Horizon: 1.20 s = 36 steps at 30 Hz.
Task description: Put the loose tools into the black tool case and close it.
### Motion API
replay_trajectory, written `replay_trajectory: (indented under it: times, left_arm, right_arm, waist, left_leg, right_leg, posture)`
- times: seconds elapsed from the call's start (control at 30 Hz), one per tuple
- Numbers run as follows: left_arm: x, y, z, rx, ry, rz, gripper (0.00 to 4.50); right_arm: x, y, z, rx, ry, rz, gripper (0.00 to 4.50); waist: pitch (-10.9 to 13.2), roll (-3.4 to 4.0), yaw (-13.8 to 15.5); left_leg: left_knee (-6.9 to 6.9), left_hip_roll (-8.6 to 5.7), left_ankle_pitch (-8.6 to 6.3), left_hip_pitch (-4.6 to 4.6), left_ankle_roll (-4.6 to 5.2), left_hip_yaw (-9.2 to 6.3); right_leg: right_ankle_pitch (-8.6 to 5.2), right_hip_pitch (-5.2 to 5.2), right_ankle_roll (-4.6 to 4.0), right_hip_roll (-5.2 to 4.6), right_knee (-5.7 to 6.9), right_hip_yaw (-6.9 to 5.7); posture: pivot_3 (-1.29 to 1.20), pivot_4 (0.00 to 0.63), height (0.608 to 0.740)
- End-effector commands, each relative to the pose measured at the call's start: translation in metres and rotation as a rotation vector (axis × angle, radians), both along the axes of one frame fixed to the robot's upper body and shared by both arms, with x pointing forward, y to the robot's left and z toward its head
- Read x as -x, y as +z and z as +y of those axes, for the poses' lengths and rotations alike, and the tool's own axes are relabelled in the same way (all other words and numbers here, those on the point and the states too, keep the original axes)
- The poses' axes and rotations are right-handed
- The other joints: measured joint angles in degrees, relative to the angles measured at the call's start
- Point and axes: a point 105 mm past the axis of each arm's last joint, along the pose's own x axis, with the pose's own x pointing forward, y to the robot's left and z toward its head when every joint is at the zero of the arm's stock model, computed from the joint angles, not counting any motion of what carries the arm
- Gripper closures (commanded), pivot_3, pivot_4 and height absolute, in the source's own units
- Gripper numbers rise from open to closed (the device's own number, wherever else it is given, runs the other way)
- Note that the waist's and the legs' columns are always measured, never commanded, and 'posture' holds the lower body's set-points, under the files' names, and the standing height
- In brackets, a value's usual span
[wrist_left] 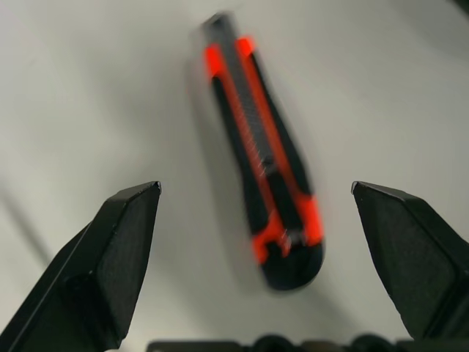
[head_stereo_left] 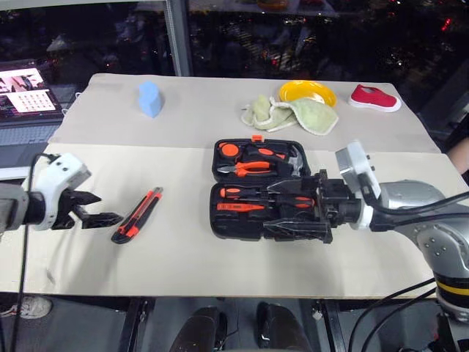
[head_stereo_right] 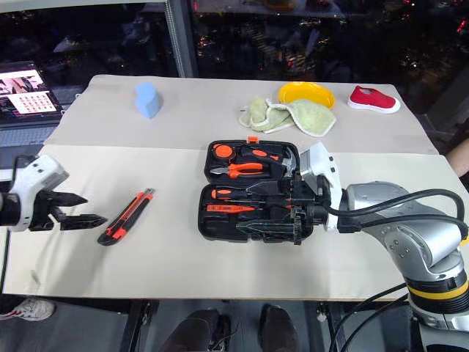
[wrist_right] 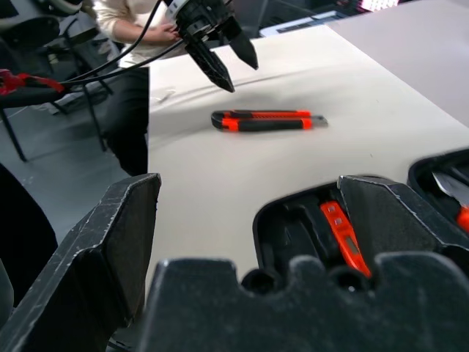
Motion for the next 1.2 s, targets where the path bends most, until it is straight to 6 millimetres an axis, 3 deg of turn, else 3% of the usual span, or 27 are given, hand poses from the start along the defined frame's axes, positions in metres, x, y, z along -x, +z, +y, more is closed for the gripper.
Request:
replay_trajectory:
  times: [0.03, 0.1, 0.27, 0.47, 0.57, 0.77, 0.9, 1.07, 1.2]
  left_arm:
    - [-0.005, -0.01, -0.008, -0.002, 0.023, 0.116, 0.01]
    - [-0.005, -0.017, -0.016, 0.022, 0.012, 0.179, 0.01]
    - [-0.018, -0.042, -0.002, -0.134, 0.037, 0.193, 0.01]
    - [-0.024, -0.062, -0.012, -0.155, -0.006, 0.232, 0.01]
    - [-0.023, -0.07, -0.013, -0.157, -0.006, 0.249, 0.66]
    - [-0.024, -0.076, -0.012, -0.154, -0.004, 0.256, 2.88]
    - [-0.029, -0.066, -0.017, -0.127, -0.018, 0.224, 2.93]
    - [-0.057, 0.001, -0.083, -0.083, -0.467, -0.094, 2.93]
    - [-0.056, 0.016, -0.137, -0.087, -0.737, -0.147, 2.93]
  right_arm:
    - [0.009, 0.008, 0.009, -0.031, -0.003, -0.082, 0.0]
    - [0.011, 0.008, 0.013, -0.041, -0.009, -0.089, 0.0]
    - [0.013, 0.01, 0.015, -0.051, -0.029, -0.103, 0.0]
    - [0.013, 0.011, 0.011, -0.047, -0.062, -0.112, 0.0]
    - [0.016, 0.011, 0.011, -0.041, -0.065, -0.117, 0.0]
    - [0.017, 0.012, 0.009, -0.03, -0.073, -0.122, 0.0]
    - [0.018, 0.012, 0.007, -0.025, -0.077, -0.12, 0.0]
    - [0.019, 0.006, 0.0, -0.003, -0.091, -0.089, 0.0]
    - [0.019, -0.004, -0.013, 0.029, -0.135, -0.052, 0.0]
  waist:
    - [0.0, 0.01, -0.3]
    - [0.0, 0.0, -0.9]
    - [0.0, -0.01, -1.3]
    - [0.0, 0.0, -0.5]
    - [-0.1, 0.11, -0.3]
    - [-0.1, 0.23, -0.3]
    - [-0.2, 0.3, -0.1]
    - [-0.1, 0.05, 1.2]
    - [-0.1, -0.14, 1.4]
  left_leg:
    - [0.0, 0.0, 0.01, -0.01, -0.02, 0.02]
    - [0.0, -0.01, 0.02, 0.01, -0.01, 0.08]
    - [0.01, 0.0, 0.08, 0.05, -0.07, 0.08]
    - [0.02, 0.0, 0.11, 0.19, -0.04, 0.01]
    - [0.02, 0.0, 0.09, 0.35, -0.06, 0.0]
    - [0.02, 0.0, 0.17, 0.44, 0.16, 0.03]
    - [0.02, 0.0, 0.18, 0.43, 0.29, 0.03]
    - [0.18, 0.0, 0.19, 0.05, 0.28, -0.03]
    - [0.57, -0.01, 0.17, -0.56, 0.42, -0.19]
  right_leg:
    - [0.0, 0.0, -0.01, 0.0, 0.01, -0.01]
    - [0.0, 0.0, 0.0, 0.01, 0.02, 0.07]
    - [-0.02, 0.0, -0.01, 0.05, 0.04, 0.16]
    - [-0.03, 0.04, -0.01, -0.02, 0.02, 0.34]
    - [-0.03, 0.16, 0.0, -0.04, 0.02, 0.42]
    - [-0.04, 0.2, 0.01, -0.04, 0.08, 0.52]
    - [-0.04, 0.2, 0.02, -0.05, 0.06, 0.53]
    - [-0.03, 0.0, 0.01, -0.11, 0.04, 0.43]
    - [0.03, -0.16, 0.06, -0.12, -0.01, 0.22]
  posture:
    - [0.0, 0.15, 0.732]
    - [0.0, 0.15, 0.732]
    - [0.0, 0.15, 0.732]
    - [0.0, 0.15, 0.732]
    - [0.0, 0.15, 0.732]
    - [0.0, 0.15, 0.732]
    - [0.0, 0.15, 0.732]
    - [0.0, 0.15, 0.732]
    - [0.0, 0.15, 0.732]
